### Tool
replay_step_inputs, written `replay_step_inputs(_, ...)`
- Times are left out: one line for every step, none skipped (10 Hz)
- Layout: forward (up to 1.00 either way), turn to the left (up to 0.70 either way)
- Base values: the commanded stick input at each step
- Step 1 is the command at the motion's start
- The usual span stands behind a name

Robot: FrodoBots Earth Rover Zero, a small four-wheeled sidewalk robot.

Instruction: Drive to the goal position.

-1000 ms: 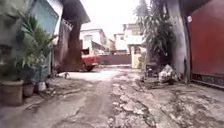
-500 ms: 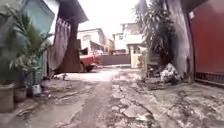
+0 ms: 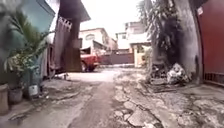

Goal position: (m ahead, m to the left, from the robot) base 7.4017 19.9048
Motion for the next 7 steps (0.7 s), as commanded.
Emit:
replay_step_inputs(0.5,0.12)
replay_step_inputs(0.5,0.0)
replay_step_inputs(0.5,0.0)
replay_step_inputs(0.5,0.0)
replay_step_inputs(0.5,0.0)
replay_step_inputs(0.5,0.0)
replay_step_inputs(0.5,0.0)
